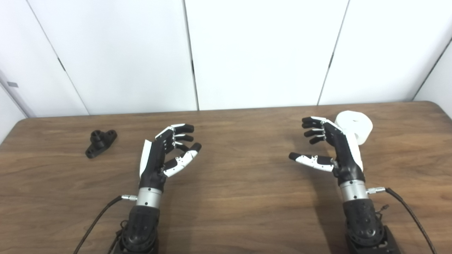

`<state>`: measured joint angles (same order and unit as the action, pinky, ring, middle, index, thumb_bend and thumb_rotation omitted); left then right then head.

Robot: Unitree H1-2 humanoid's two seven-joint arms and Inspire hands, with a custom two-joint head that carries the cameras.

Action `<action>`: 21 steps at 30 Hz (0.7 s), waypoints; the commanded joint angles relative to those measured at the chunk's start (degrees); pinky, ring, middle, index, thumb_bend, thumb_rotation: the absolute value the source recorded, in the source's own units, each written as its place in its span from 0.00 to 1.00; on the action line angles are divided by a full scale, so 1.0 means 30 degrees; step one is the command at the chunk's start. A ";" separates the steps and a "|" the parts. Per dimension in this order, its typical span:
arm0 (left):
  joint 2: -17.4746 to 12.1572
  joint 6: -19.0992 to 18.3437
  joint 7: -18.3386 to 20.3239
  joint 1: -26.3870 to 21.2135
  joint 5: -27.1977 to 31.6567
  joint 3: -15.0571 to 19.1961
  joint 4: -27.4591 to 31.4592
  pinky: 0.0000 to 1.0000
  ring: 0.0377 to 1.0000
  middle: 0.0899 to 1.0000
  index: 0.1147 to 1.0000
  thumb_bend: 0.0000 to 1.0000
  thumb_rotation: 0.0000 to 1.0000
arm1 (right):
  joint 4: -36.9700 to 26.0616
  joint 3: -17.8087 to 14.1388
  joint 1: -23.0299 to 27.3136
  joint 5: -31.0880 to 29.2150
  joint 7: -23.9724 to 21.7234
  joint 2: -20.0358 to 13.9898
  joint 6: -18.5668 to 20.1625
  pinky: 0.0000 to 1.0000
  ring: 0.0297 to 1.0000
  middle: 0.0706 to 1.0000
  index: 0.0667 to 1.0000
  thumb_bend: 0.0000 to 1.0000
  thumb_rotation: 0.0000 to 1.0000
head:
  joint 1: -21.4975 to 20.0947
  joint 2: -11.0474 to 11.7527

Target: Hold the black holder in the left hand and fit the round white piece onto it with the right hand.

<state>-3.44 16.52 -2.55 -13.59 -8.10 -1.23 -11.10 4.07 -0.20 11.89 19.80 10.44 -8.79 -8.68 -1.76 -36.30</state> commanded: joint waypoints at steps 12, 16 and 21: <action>0.0062 0.0833 -0.0035 -0.0584 0.0179 0.0016 0.0198 0.48 0.61 0.66 0.63 0.59 0.19 | -0.0482 -0.0006 0.0641 0.0015 -0.0035 -0.0192 -0.0642 0.52 0.60 0.66 0.68 0.66 0.04 | 0.2085 0.0507; 0.0402 0.0655 -0.0008 -0.0463 0.0204 -0.0150 0.0187 0.51 0.63 0.68 0.63 0.59 0.20 | -0.0320 -0.0182 0.0490 -0.0324 -0.0161 -0.0552 -0.1076 0.52 0.61 0.66 0.69 0.65 0.04 | 0.3805 0.0792; 0.0760 0.1508 -0.0070 -0.0564 0.0100 -0.0388 -0.0714 0.49 0.60 0.67 0.63 0.57 0.15 | -0.0361 -0.0439 0.0209 -0.0836 -0.0387 -0.0831 -0.1166 0.52 0.60 0.66 0.69 0.65 0.01 | 0.6108 0.1686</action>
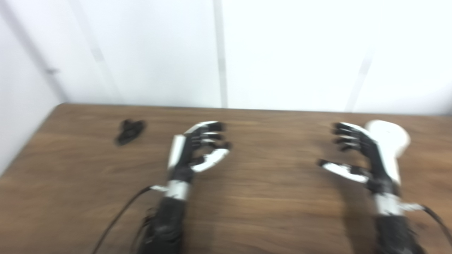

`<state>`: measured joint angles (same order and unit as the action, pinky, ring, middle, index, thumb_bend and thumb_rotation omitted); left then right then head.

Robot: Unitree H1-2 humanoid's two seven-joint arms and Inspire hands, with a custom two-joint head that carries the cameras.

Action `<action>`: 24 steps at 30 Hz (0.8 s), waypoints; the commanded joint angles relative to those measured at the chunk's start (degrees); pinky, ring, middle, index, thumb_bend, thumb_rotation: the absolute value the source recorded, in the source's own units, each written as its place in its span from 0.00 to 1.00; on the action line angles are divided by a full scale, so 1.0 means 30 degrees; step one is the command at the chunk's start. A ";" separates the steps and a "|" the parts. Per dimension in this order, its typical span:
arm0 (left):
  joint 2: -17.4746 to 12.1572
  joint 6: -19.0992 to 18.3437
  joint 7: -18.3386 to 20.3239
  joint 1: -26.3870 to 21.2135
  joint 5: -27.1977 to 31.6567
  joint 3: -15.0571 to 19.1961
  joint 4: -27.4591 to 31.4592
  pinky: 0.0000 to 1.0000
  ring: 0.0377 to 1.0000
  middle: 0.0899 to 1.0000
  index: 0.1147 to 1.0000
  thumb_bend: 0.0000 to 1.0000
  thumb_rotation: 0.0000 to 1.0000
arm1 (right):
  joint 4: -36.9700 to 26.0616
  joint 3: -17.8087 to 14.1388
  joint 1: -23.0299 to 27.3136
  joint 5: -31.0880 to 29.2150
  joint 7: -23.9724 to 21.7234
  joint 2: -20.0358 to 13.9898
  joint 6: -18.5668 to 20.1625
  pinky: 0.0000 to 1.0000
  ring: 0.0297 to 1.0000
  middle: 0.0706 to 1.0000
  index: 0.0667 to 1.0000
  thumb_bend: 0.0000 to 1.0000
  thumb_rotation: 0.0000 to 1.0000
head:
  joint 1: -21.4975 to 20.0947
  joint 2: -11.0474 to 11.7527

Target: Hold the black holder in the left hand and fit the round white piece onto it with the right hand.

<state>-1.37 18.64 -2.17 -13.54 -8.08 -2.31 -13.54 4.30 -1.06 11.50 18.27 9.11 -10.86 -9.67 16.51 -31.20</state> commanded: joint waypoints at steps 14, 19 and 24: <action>0.0594 0.0940 -0.0912 -0.0788 -0.1089 -0.0494 -0.1034 0.51 0.63 0.69 0.62 0.57 0.08 | -0.0906 -0.0469 0.0004 0.0063 -0.0026 -0.0357 -0.0171 0.51 0.61 0.66 0.68 0.64 0.00 | 0.2203 0.1463; 0.0699 0.1038 -0.1112 -0.0884 -0.1261 -0.0510 -0.1164 0.51 0.62 0.68 0.62 0.58 0.10 | -0.0952 -0.0564 0.0000 0.0180 0.0010 -0.0427 -0.0165 0.49 0.59 0.65 0.68 0.64 0.00 | 0.2421 0.1569; 0.0781 0.1198 -0.1254 -0.0976 -0.1283 -0.0483 -0.1291 0.51 0.62 0.67 0.61 0.59 0.12 | -0.0780 -0.0599 0.0062 0.0167 0.0003 -0.0555 -0.0495 0.48 0.58 0.64 0.67 0.63 0.00 | 0.2565 0.1587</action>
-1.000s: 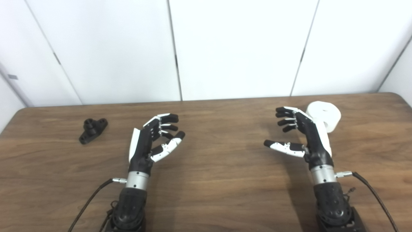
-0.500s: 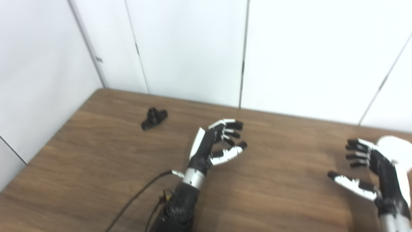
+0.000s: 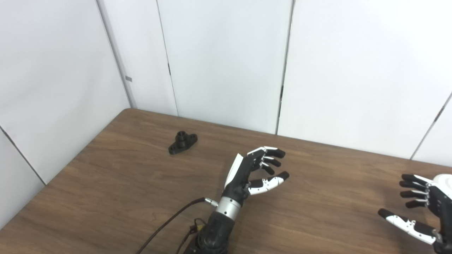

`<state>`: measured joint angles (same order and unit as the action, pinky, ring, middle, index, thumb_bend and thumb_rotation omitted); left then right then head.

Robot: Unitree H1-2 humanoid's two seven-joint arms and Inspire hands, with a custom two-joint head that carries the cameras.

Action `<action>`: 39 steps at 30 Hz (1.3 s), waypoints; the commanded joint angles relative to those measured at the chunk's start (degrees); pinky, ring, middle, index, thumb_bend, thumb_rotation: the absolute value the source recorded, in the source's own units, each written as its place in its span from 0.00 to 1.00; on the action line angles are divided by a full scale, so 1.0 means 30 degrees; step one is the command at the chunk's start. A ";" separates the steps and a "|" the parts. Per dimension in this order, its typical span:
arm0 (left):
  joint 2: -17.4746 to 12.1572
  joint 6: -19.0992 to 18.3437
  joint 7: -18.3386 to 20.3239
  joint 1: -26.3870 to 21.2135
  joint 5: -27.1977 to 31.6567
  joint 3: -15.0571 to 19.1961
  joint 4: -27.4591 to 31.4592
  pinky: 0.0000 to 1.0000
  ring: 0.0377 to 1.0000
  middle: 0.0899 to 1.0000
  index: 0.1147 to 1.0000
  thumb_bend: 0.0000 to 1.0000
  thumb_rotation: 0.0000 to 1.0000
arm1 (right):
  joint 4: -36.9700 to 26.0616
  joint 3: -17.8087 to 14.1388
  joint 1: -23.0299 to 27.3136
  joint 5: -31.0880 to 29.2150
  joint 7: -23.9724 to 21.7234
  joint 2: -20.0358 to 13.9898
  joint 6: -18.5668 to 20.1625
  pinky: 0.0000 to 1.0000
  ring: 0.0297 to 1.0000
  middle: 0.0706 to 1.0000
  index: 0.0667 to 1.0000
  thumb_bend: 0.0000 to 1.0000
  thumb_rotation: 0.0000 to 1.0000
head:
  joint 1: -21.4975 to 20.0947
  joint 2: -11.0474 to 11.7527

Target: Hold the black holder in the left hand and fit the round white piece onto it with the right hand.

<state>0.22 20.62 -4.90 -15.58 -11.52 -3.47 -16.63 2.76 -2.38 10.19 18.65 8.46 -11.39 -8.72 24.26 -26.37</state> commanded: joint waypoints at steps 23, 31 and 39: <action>-0.2886 -0.1367 0.0439 -0.1032 -0.1641 0.0296 0.3090 0.48 0.67 0.70 0.60 0.74 0.01 | 0.0214 -0.0266 0.0622 -0.0237 0.0177 -0.0811 -0.1221 0.47 0.58 0.64 0.66 0.62 0.02 | 0.0476 0.0316; -0.4597 -0.2885 0.0096 -0.1619 -0.3809 0.0861 0.4177 0.60 0.75 0.75 0.58 0.80 0.10 | 0.0363 -0.0278 0.0690 -0.0218 0.0134 -0.1000 -0.1408 0.45 0.56 0.64 0.65 0.62 0.02 | 0.0634 0.0342; -0.6083 -0.4065 0.0066 -0.2022 -0.4424 0.1752 0.4916 0.62 0.76 0.76 0.59 0.81 0.13 | 0.0332 -0.0332 0.0736 -0.0258 0.0009 -0.1113 -0.0946 0.46 0.58 0.65 0.66 0.61 0.05 | 0.0794 0.0387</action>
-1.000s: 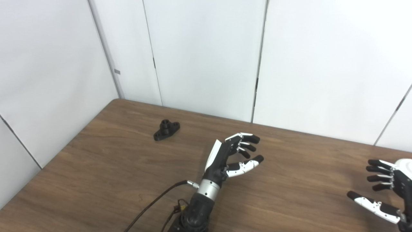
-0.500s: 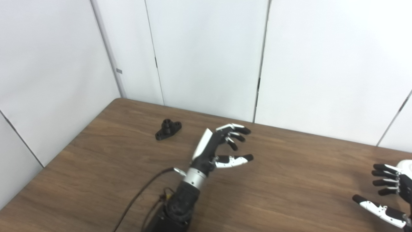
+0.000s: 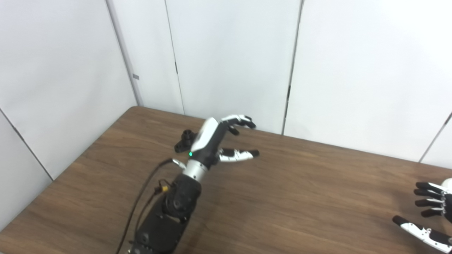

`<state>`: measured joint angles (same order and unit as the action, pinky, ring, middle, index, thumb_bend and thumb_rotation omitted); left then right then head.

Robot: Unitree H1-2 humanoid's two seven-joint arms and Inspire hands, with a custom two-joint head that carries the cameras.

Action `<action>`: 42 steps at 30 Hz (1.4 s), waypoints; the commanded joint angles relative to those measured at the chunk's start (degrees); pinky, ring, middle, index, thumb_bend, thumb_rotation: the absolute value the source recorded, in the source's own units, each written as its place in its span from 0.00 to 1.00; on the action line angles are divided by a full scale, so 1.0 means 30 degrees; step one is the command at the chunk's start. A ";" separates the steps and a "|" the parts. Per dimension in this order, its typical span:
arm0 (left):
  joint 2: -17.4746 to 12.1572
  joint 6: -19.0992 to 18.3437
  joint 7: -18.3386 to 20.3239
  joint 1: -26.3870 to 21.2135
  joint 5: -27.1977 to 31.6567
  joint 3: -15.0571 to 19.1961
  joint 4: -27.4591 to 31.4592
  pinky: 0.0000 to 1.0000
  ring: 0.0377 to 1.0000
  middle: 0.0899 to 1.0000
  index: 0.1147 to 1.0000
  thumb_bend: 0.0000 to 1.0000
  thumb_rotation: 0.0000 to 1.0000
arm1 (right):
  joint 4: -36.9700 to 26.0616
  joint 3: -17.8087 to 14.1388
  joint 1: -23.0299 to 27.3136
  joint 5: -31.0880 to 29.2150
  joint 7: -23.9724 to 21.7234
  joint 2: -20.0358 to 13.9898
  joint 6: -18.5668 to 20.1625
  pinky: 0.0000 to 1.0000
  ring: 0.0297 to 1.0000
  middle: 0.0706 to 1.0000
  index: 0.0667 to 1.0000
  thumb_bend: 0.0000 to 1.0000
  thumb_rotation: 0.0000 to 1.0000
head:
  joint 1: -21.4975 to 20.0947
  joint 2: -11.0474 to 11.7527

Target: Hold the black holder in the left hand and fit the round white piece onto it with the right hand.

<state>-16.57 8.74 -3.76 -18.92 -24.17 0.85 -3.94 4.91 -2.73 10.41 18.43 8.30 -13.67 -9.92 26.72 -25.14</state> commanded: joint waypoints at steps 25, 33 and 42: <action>-0.4073 -0.2860 -0.2065 -0.1436 -0.2378 0.2317 -0.1791 0.86 0.99 0.96 0.72 0.95 0.29 | -0.0259 -0.0147 0.0587 -0.0215 0.0032 -0.0425 -0.0862 0.46 0.57 0.64 0.67 0.60 0.07 | 0.0291 -0.0069; -0.4504 -0.3051 -0.3112 -0.1719 -0.2935 0.2085 -0.3413 0.87 1.00 0.97 0.74 0.99 0.30 | -0.0280 -0.0151 0.0572 -0.0220 0.0030 -0.0418 -0.0838 0.46 0.58 0.65 0.67 0.60 0.09 | 0.0352 -0.0135; -0.4775 -0.5082 -0.2749 -0.1596 -0.3580 0.1467 -0.3725 0.98 1.00 1.00 0.76 1.00 0.40 | -0.0405 -0.0162 0.0562 -0.0219 0.0006 -0.0368 -0.0643 0.45 0.58 0.65 0.67 0.58 0.13 | 0.0319 -0.0200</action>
<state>-28.50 -5.90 -11.15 -21.37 -33.65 5.26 -15.70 5.44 -2.72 10.44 18.34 7.95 -14.18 -10.01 27.77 -25.66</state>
